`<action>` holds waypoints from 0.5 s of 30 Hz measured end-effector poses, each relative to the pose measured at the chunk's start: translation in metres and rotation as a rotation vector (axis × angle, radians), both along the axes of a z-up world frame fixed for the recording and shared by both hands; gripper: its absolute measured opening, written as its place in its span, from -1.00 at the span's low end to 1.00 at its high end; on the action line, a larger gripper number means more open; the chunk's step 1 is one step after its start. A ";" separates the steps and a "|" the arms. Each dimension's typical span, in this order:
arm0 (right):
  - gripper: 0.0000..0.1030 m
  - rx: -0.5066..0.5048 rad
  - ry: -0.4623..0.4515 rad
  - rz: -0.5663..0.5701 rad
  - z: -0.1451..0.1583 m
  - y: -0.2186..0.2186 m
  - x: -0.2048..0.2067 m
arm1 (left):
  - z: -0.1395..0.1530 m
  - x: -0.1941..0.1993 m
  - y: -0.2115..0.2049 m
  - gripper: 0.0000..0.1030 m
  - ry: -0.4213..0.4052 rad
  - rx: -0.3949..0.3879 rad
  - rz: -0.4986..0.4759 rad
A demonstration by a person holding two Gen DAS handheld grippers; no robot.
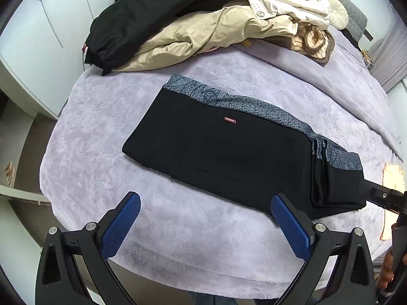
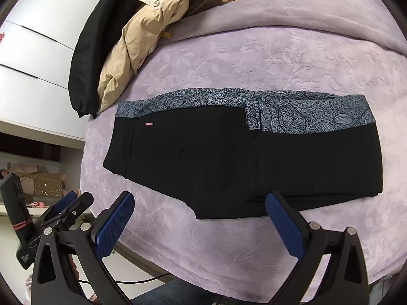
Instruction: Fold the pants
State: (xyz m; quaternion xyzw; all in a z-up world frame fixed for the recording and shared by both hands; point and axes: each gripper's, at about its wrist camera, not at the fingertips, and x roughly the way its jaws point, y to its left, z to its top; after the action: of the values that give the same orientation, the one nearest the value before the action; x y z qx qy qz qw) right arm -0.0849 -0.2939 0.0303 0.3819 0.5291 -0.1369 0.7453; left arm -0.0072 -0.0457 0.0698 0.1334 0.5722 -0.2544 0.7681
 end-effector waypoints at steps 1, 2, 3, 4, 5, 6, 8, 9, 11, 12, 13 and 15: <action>1.00 0.000 0.005 -0.003 -0.001 0.000 -0.001 | -0.001 0.000 0.000 1.00 0.004 0.003 0.006; 1.00 -0.004 0.012 -0.009 -0.002 0.000 -0.003 | -0.003 -0.001 0.000 1.00 0.011 0.007 0.013; 1.00 -0.009 0.021 -0.013 -0.003 -0.001 -0.004 | -0.005 -0.001 0.000 1.00 0.018 0.014 0.018; 1.00 -0.007 0.029 -0.013 -0.004 -0.001 -0.005 | -0.007 -0.002 0.000 1.00 0.023 0.018 0.019; 1.00 0.003 0.031 -0.014 -0.006 -0.002 -0.006 | -0.008 -0.003 0.000 1.00 0.028 0.021 0.020; 1.00 0.008 0.036 -0.018 -0.007 -0.002 -0.007 | -0.010 -0.004 0.000 1.00 0.032 0.025 0.020; 1.00 0.003 0.034 -0.023 -0.007 -0.002 -0.009 | -0.012 -0.006 0.000 1.00 0.038 0.031 0.020; 1.00 0.012 0.025 -0.026 -0.007 -0.002 -0.010 | -0.013 -0.007 0.000 1.00 0.042 0.033 0.020; 1.00 0.033 0.025 -0.022 -0.009 -0.001 -0.011 | -0.014 -0.008 -0.001 1.00 0.048 0.035 0.016; 1.00 0.038 0.025 -0.015 -0.010 0.000 -0.010 | -0.015 -0.009 -0.001 1.00 0.047 0.037 0.013; 1.00 0.041 0.027 -0.008 -0.011 0.001 -0.010 | -0.015 -0.009 -0.001 1.00 0.045 0.039 0.012; 1.00 0.057 0.027 0.001 -0.014 0.004 -0.009 | -0.015 -0.010 -0.002 1.00 0.035 0.054 0.008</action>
State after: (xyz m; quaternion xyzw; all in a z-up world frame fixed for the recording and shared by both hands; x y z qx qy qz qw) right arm -0.0938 -0.2895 0.0165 0.4007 0.5430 -0.1266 0.7271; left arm -0.0174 -0.0475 0.0543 0.1476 0.5926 -0.2382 0.7552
